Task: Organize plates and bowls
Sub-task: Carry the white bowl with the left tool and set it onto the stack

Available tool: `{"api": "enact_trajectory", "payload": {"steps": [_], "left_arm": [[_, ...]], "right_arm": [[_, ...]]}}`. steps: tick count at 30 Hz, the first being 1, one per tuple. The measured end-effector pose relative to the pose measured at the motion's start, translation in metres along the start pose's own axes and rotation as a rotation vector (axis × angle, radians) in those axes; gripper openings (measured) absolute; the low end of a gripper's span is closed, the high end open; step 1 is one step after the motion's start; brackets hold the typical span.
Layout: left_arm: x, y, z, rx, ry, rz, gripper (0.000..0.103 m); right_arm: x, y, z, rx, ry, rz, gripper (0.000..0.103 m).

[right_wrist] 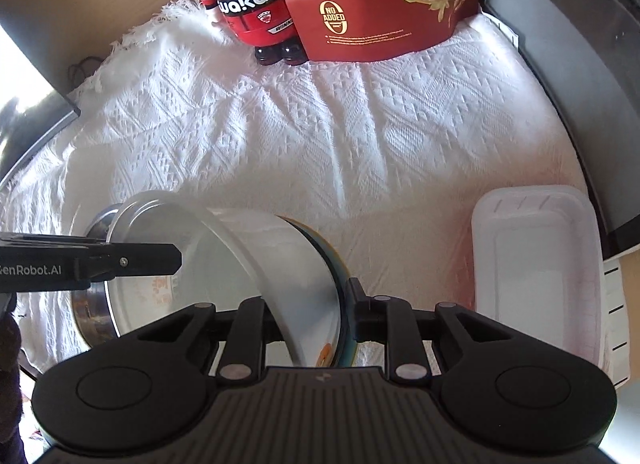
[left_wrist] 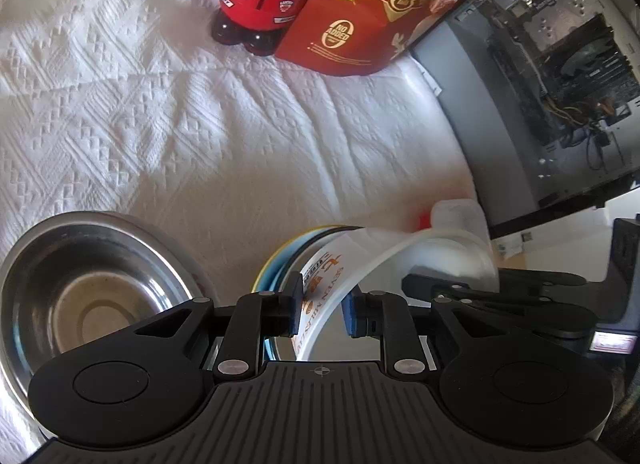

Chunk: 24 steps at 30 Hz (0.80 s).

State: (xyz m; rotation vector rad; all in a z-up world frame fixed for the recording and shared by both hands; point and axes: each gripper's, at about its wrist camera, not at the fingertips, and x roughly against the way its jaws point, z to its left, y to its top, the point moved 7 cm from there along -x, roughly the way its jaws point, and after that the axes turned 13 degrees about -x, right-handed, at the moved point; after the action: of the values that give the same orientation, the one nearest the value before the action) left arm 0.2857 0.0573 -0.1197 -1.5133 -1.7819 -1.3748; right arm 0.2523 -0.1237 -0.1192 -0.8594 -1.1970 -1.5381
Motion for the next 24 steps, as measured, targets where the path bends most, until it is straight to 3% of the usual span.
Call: {"api": "enact_trajectory", "payload": {"steps": [7, 13, 21, 24], "left_arm": [[0.014, -0.001, -0.003, -0.01, -0.039, -0.015, 0.022], [0.015, -0.001, 0.002, -0.01, -0.012, -0.019, 0.022], [0.042, -0.009, 0.018, -0.066, -0.043, -0.082, 0.022], [0.063, -0.018, 0.04, -0.037, -0.033, -0.126, 0.022]], "right_arm": [[0.011, 0.004, -0.002, 0.009, -0.002, -0.049, 0.022], [0.014, 0.005, -0.002, 0.016, 0.002, -0.063, 0.022], [0.022, 0.0, 0.006, 0.062, -0.03, -0.106, 0.024], [0.038, 0.001, 0.014, 0.085, -0.03, -0.161, 0.03]]}}
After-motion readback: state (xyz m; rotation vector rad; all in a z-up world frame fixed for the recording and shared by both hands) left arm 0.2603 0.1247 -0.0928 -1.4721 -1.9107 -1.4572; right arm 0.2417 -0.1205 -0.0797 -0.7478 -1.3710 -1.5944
